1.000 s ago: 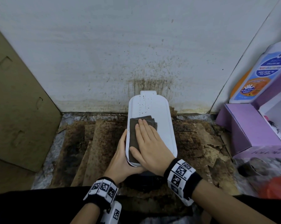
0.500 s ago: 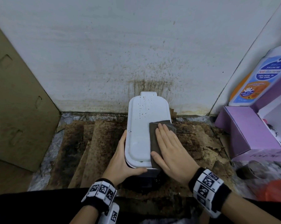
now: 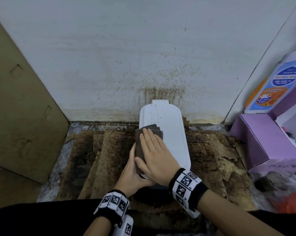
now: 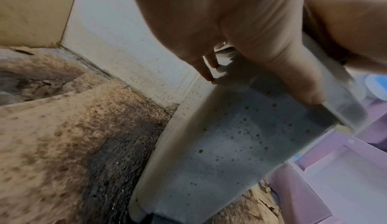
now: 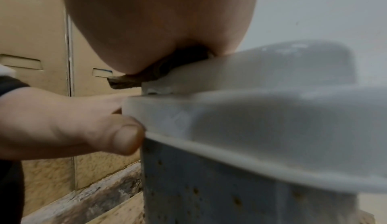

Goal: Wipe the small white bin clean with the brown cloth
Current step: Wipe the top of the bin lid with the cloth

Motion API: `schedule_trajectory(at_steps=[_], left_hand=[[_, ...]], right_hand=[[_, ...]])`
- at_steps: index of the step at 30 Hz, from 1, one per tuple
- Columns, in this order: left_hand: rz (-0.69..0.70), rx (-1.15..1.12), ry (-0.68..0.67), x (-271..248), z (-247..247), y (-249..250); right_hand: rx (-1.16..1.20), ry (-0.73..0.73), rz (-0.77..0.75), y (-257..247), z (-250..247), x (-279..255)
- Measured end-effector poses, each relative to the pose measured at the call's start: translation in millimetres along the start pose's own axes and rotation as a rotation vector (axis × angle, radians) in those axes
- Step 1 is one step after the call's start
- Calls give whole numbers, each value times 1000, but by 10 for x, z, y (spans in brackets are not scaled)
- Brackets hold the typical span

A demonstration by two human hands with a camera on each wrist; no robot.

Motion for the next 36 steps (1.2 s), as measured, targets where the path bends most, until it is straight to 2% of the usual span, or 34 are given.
schedule_trajectory(at_steps=[2,4,7,9,12,14,16,18,20,29,36], left_hand=[[-24,19,-30,-32,3,-15],[-78,85,-89,-79,-57,-54],[-155,218,-150,-187,-236,-26],[-142,217,-48,-226,-366,163],[73,408,246,-150,-384,540],[171,576,302,-27,-205,727],[121,659,260,104,32,790],[5,683,218,222,196,761],[-30,705,229,304,247,735],[16,595,228,256,242,676],[85,738,96,78,282,597]], right_hand=[[45,-1,-29,17,-38,-31],[208,-17,-16,85,-92,-66],[447,96,87,293,-203,-191],[492,191,179,476,-199,-309],[425,267,235,648,-108,-432],[445,302,243,686,-52,-451],[551,354,268,703,-34,-459],[615,392,274,702,-27,-470],[656,399,279,697,-20,-477],[678,399,272,710,-43,-505],[692,400,268,721,-20,-511]])
Point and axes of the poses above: each hand's wrist, its own x-axis towards the middle knuckle, its own z-axis out of the palm, y = z × x, the point moved 4 cm from there along x, towards the middle knuckle, and after that the axes turned 6 degrees about x, right-handed, at the moved point
